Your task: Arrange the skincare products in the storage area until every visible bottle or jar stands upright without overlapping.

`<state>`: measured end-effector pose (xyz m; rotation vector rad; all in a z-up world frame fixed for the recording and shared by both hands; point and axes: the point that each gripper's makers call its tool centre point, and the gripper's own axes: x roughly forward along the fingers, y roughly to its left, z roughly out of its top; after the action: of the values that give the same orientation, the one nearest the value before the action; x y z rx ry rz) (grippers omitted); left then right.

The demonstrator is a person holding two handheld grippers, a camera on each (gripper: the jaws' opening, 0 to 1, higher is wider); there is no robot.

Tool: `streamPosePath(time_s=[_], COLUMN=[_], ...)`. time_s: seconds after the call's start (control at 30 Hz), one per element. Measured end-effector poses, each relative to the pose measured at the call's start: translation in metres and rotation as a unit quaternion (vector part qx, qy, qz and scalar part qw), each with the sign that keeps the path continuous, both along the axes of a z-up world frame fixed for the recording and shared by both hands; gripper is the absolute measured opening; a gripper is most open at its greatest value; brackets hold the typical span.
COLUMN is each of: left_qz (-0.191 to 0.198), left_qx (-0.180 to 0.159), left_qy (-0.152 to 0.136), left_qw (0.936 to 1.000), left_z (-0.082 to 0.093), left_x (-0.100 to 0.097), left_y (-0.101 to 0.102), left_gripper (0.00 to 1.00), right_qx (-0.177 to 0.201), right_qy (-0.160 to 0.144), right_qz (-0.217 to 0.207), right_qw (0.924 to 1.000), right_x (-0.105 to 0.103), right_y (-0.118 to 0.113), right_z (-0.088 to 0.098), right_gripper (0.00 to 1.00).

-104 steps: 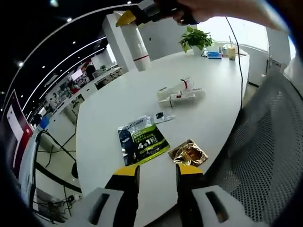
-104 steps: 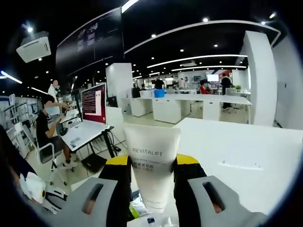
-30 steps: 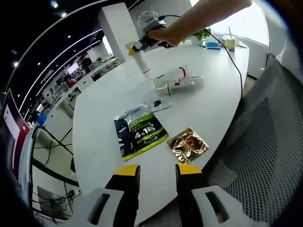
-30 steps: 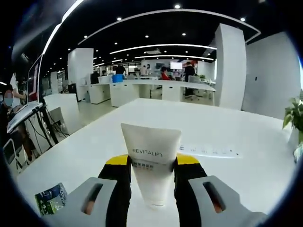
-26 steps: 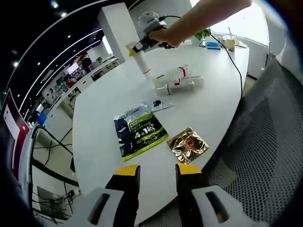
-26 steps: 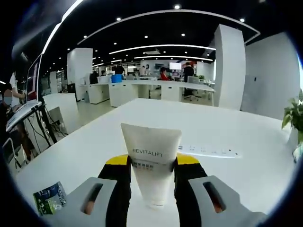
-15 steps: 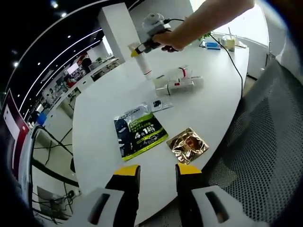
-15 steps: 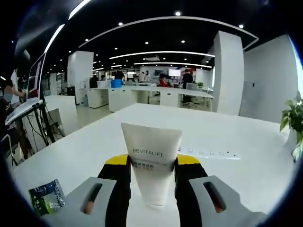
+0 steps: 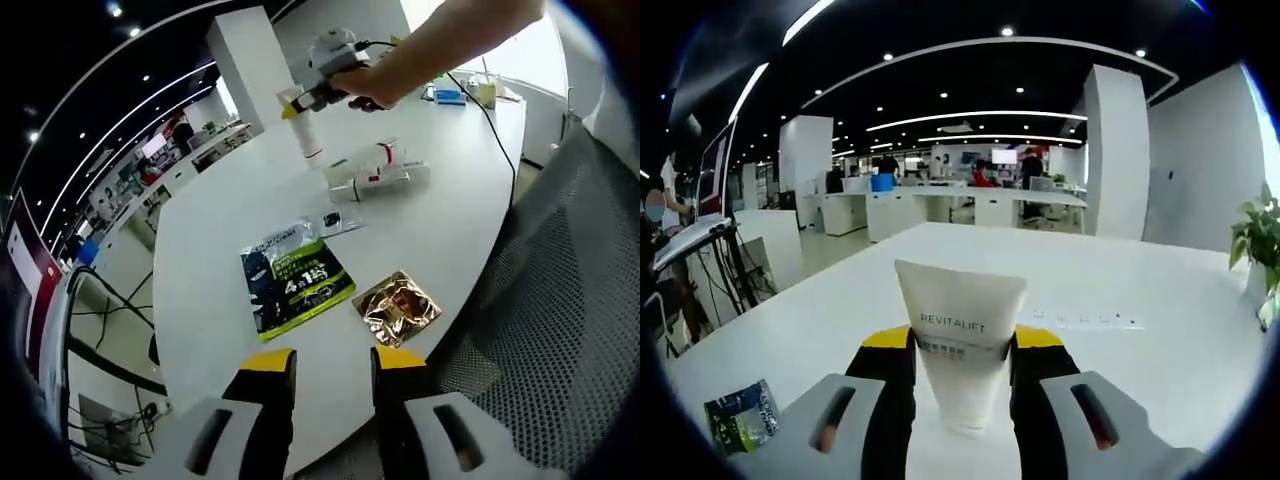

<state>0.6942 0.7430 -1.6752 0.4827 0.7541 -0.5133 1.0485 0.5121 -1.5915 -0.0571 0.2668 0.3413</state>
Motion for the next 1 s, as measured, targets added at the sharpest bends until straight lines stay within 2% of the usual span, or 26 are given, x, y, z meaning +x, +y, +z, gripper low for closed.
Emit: streamPosePath(time_s=[0.2,0.37,0.57,1.0], left_qz=[0.0,0.0,-0.001,-0.005], left_qx=[0.0,0.0,0.001,0.001], left_qy=[0.0,0.001,0.002,0.004], left_qw=[1.0,1.0,1.0,1.0], left_z=[0.0,0.0,0.0,-0.001], left_x=[0.0,0.0,0.0,-0.001], left_y=[0.0,0.0,0.0,-0.001], left_gripper=[0.3,0.3,0.3,0.3], right_qx=[0.002,0.004,-0.001,-0.006], right_qy=[0.005,0.011,0.018,0.035], right_qz=[-0.006,-0.004,0.002,0.004], right_qw=[1.0,0.9999,0.9998,0.9994], right_x=[0.002,0.003,0.002,-0.021], right_y=[-0.001,0.001,0.001,-0.018], right_z=[0.0,0.0,-0.003,-0.008], right_gripper=[0.35,0.42,0.44,0.49])
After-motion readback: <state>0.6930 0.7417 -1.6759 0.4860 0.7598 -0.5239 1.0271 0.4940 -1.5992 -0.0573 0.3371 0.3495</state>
